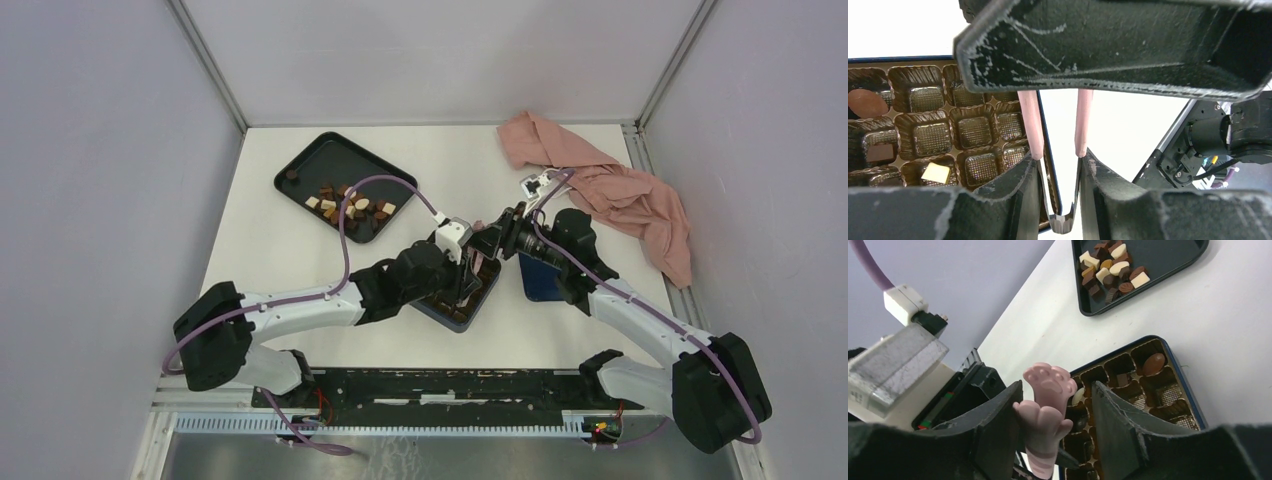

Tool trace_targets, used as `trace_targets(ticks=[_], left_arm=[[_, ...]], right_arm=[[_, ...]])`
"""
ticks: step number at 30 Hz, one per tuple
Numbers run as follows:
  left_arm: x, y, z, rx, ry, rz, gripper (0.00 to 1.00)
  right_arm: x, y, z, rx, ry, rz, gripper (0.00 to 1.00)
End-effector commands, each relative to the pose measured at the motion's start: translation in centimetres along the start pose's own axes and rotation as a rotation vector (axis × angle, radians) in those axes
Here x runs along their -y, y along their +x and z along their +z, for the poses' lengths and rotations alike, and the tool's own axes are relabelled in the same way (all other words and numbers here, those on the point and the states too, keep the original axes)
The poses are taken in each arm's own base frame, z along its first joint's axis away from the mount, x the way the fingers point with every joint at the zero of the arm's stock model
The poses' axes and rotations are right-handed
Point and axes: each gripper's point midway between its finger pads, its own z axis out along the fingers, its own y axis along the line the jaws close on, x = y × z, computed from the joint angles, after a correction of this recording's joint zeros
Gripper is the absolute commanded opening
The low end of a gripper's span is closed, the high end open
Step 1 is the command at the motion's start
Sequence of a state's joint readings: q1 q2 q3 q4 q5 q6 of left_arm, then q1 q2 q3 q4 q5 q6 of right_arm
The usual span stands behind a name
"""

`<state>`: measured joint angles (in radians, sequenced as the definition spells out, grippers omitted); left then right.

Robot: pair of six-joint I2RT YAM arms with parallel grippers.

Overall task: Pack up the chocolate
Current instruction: Adjust the clamp.

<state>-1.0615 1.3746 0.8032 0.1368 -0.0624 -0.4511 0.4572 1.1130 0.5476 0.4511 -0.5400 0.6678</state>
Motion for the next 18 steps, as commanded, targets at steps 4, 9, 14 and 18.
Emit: trace_targets(ticks=[4, 9, 14, 18], left_arm=[[0.7, -4.2, 0.3, 0.185, -0.041, 0.068, 0.39], [0.7, -4.0, 0.2, 0.232, -0.035, 0.056, 0.42], [0.5, -3.7, -1.0, 0.297, -0.013, 0.034, 0.45], [0.7, -3.1, -1.5, 0.339, -0.006, 0.037, 0.47]], right_arm=[[-0.9, -0.8, 0.1, 0.036, -0.018, 0.101, 0.43], [-1.1, 0.0, 0.1, 0.014, -0.035, 0.194, 0.19], [-1.2, -0.1, -0.3, 0.017, -0.044, 0.251, 0.14], [-0.9, 0.1, -0.4, 0.02, -0.043, 0.297, 0.14]])
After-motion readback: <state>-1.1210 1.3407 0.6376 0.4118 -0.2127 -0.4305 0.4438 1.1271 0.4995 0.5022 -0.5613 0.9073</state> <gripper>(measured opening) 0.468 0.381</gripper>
